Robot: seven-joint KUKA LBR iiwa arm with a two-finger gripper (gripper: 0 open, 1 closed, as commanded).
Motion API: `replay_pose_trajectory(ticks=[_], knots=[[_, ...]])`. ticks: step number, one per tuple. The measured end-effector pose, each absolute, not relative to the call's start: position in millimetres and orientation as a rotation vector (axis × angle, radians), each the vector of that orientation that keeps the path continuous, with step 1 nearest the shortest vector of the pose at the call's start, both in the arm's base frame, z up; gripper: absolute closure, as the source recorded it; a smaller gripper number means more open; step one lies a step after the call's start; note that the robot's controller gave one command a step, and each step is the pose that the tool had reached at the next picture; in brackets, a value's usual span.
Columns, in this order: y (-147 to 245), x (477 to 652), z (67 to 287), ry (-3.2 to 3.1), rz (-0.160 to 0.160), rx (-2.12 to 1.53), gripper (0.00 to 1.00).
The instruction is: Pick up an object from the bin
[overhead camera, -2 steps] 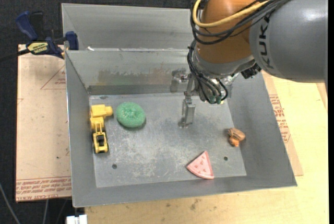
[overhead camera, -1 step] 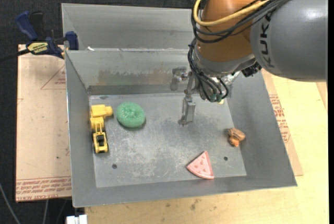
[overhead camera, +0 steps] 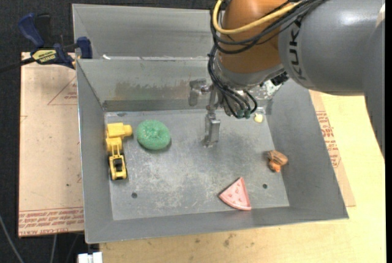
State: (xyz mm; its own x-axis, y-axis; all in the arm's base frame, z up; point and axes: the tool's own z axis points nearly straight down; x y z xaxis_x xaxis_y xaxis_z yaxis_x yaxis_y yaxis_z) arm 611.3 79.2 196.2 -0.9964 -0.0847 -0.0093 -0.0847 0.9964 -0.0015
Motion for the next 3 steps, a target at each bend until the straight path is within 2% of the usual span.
replay_pose_trajectory(ticks=[1, 2, 3], knots=[[125.1, 630.4, 141.9, 3.115, 0.002, -0.334, 0.0], [147.1, 624.9, 106.2, 3.117, 0.003, -0.387, 0.0], [169.8, 648.6, 70.0, 3.112, 0.003, -0.406, 1.0]])
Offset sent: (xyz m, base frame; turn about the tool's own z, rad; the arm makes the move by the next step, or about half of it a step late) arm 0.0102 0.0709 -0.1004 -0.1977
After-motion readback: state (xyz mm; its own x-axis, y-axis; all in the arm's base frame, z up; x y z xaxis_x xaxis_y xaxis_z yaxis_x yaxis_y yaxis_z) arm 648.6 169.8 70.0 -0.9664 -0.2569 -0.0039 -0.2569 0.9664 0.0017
